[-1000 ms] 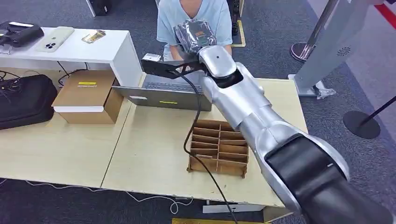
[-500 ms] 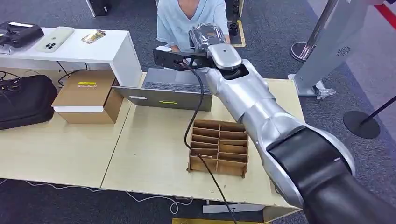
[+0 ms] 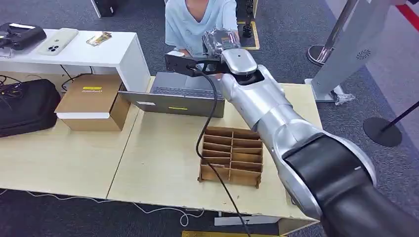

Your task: Pass the card to the sensor for recognition and then transmit it.

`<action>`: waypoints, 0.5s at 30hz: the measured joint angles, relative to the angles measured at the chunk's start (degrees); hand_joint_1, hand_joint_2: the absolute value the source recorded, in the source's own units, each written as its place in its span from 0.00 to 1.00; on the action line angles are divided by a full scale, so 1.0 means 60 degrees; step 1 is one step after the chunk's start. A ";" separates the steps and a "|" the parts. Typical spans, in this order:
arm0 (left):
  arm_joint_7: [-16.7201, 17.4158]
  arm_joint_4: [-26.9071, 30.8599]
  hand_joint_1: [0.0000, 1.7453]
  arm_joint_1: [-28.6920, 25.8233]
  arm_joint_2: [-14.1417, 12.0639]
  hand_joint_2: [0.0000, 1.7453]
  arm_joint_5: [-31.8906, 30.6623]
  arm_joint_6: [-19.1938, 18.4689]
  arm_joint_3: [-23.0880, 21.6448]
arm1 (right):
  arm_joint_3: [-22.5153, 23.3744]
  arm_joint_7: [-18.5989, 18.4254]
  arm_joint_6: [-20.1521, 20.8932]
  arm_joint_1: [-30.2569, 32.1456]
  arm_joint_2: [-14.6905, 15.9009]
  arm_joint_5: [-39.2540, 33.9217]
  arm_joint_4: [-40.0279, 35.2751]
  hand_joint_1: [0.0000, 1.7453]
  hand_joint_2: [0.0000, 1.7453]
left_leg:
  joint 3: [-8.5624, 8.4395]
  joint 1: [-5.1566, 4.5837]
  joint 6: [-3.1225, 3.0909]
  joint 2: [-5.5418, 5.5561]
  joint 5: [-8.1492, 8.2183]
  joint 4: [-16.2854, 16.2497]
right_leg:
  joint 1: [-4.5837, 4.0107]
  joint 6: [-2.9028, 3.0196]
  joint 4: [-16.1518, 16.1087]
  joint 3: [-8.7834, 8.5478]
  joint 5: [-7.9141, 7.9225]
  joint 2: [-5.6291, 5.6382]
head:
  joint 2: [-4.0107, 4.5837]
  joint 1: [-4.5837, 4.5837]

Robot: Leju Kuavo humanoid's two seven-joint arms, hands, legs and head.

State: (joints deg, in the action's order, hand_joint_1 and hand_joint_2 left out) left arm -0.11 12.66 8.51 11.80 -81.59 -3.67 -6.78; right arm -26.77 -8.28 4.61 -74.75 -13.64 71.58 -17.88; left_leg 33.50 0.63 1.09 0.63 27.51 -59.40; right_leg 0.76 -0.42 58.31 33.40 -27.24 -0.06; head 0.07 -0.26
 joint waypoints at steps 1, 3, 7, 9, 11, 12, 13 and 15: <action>0.0000 0.0000 0.00 0.0002 0.0000 0.00 0.0000 0.0004 0.0000 | 0.0000 0.0000 0.0000 0.0001 0.0000 0.0000 0.0007 0.97 1.00 | 0.0000 0.0000 0.0000 0.0000 0.0000 0.0000 | 0.0000 0.0000 0.0000 0.0000 0.0000 0.0000 | 0.0000 0.0004; 0.0000 0.0000 0.00 0.0007 0.0000 0.00 0.0000 0.0007 -0.0004 | 0.0011 0.0000 -0.0004 0.0005 0.0000 0.0000 0.0015 0.35 1.00 | 0.0000 0.0000 0.0000 0.0000 0.0000 0.0000 | 0.0000 0.0000 0.0000 0.0000 0.0000 0.0000 | 0.0000 0.0000; -0.0007 0.0000 0.00 0.0013 0.0004 0.00 0.0015 0.0026 -0.0004 | 0.0018 0.0011 -0.0029 0.0040 0.0000 0.0007 0.0040 0.00 1.00 | 0.0000 0.0000 0.0000 0.0000 0.0000 0.0000 | 0.0000 0.0000 0.0000 0.0001 0.0000 0.0000 | 0.0000 0.0004; -0.0011 0.0000 0.00 0.0013 0.0004 0.00 0.0029 0.0029 -0.0004 | 0.0018 0.0015 -0.0044 0.0066 0.0000 0.0011 0.0047 0.00 1.00 | 0.0000 0.0000 0.0000 0.0000 0.0000 0.0000 | 0.0000 0.0000 0.0000 0.0001 0.0000 0.0000 | 0.0000 0.0004; -0.0011 0.0000 0.00 0.0012 0.0004 0.00 0.0047 0.0025 -0.0004 | 0.0018 0.0018 -0.0080 0.0086 0.0004 0.0000 0.0047 0.00 1.00 | 0.0000 0.0000 0.0000 0.0000 0.0000 0.0000 | 0.0000 0.0000 0.0000 0.0001 0.0000 0.0000 | 0.0000 0.0000; -0.0011 0.0000 0.00 0.0012 0.0004 0.00 0.0055 0.0022 -0.0004 | 0.0022 0.0022 -0.0131 0.0093 0.0004 -0.0026 0.0047 0.00 1.00 | 0.0000 0.0000 0.0000 0.0000 0.0000 0.0000 | 0.0000 0.0000 0.0000 0.0001 0.0000 0.0000 | 0.0000 0.0000; -0.0011 0.0000 0.00 0.0012 0.0004 0.00 0.0055 0.0018 -0.0004 | 0.0055 0.0029 -0.0233 0.0100 0.0004 -0.0055 0.0044 0.00 1.00 | 0.0000 0.0000 0.0000 0.0000 0.0000 0.0000 | 0.0000 0.0000 0.0000 0.0001 0.0000 0.0000 | 0.0000 0.0004; -0.0011 0.0000 0.00 0.0012 0.0004 0.00 0.0055 0.0018 -0.0004 | 0.0146 0.0117 -0.0525 0.0109 0.0011 -0.0234 0.0029 0.00 1.00 | 0.0000 0.0000 0.0000 0.0000 0.0000 0.0000 | 0.0000 0.0000 0.0000 0.0001 0.0000 0.0000 | 0.0000 0.0004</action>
State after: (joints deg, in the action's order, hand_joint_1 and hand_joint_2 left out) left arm -0.17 12.66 8.58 11.82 -81.26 -3.56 -6.80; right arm -25.90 -7.58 1.46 -74.10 -13.57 70.18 -17.70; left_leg 33.50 0.63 1.09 0.63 27.50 -59.41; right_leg 0.76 -0.42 58.31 33.41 -27.24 -0.06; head 0.07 -0.24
